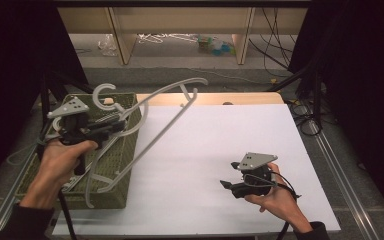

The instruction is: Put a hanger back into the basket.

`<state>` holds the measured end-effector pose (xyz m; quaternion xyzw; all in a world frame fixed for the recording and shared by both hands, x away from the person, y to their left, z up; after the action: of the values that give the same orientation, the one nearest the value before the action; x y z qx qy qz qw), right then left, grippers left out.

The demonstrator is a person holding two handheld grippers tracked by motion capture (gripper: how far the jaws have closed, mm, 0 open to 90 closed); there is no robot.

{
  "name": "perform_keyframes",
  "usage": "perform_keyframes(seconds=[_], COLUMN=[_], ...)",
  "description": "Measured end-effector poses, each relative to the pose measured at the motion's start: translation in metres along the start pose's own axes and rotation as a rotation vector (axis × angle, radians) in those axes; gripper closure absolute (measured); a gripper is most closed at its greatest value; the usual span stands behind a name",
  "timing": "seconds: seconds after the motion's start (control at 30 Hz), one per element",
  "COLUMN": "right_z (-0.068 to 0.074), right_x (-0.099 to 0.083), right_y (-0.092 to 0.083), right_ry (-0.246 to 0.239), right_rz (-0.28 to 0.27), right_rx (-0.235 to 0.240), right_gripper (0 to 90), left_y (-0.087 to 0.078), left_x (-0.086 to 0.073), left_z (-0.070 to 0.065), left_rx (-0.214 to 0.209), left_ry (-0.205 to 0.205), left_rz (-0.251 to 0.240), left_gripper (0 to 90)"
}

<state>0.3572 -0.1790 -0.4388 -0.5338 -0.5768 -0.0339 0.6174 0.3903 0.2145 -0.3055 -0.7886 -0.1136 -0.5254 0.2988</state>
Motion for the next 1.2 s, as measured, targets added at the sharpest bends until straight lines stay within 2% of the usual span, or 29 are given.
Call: perform_keyframes(seconds=[0.03, 0.07, 0.1, 0.17, 0.2, 0.33, 0.57, 0.73, 0.8, 0.9, 1.07, 1.2], right_z=[0.0, 0.0, -0.001, -0.001, -0.001, 0.001, 0.001, 0.001, 0.0, 0.0, 0.001, 0.0], right_x=[0.0, 0.0, 0.0, -0.001, -0.001, -0.002, -0.002, -0.002, -0.002, -0.002, -0.002, -0.002], right_y=[0.0, 0.0, 0.0, 0.0, 0.001, 0.001, 0.002, 0.002, 0.002, 0.002, 0.002, 0.003], right_ry=[0.004, 0.005, 0.001, 0.001, 0.001, 0.005, 0.005, 0.004, 0.001, 0.001, 0.003, 0.001], right_rz=[0.004, 0.004, 0.0, -0.001, 0.001, 0.017, 0.016, 0.016, 0.011, 0.011, 0.017, 0.014], right_rx=[0.002, 0.001, -0.001, -0.001, 0.001, 0.004, 0.002, 0.007, 0.005, 0.004, 0.006, 0.005], right_gripper=[32.5, 32.5, 32.5, 32.5, 32.5, 32.5, 32.5, 32.6, 32.6, 32.6, 32.6, 32.6], left_y=[-0.003, -0.013, -0.018, -0.026, -0.03, -0.043, -0.057, -0.07, -0.075, -0.08, -0.085, -0.087], left_x=[0.0, 0.002, 0.003, 0.002, 0.001, -0.003, -0.015, -0.024, -0.027, -0.033, -0.039, -0.041], left_z=[-0.001, 0.013, 0.019, 0.026, 0.032, 0.049, 0.076, 0.097, 0.106, 0.116, 0.129, 0.136], left_rx=[-0.02, 0.056, 0.08, 0.103, 0.127, 0.186, 0.253, 0.308, 0.328, 0.355, 0.381, 0.395], left_ry=[-0.068, 0.0, 0.004, -0.029, -0.019, -0.027, -0.053, -0.041, -0.021, -0.026, -0.025, -0.008], left_rz=[-0.02, -0.01, -0.011, -0.02, -0.019, -0.008, 0.001, 0.014, 0.021, 0.036, 0.064, 0.086], left_gripper=[81.4, 81.4, 81.4, 81.5, 81.4, 81.4, 81.4, 81.4, 81.4, 81.4, 81.5, 81.5])
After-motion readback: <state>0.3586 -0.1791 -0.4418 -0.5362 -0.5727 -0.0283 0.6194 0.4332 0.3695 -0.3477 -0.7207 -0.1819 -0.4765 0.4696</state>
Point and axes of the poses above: each handheld gripper's, and its own axes: y roughly forward along the jaws, x roughly out of its top, z roughly to its left, the point moved 4 cm from there along y, roughly forward along the jaws, and after that the axes turned 15 degrees about -x, right-handed, at the moved point
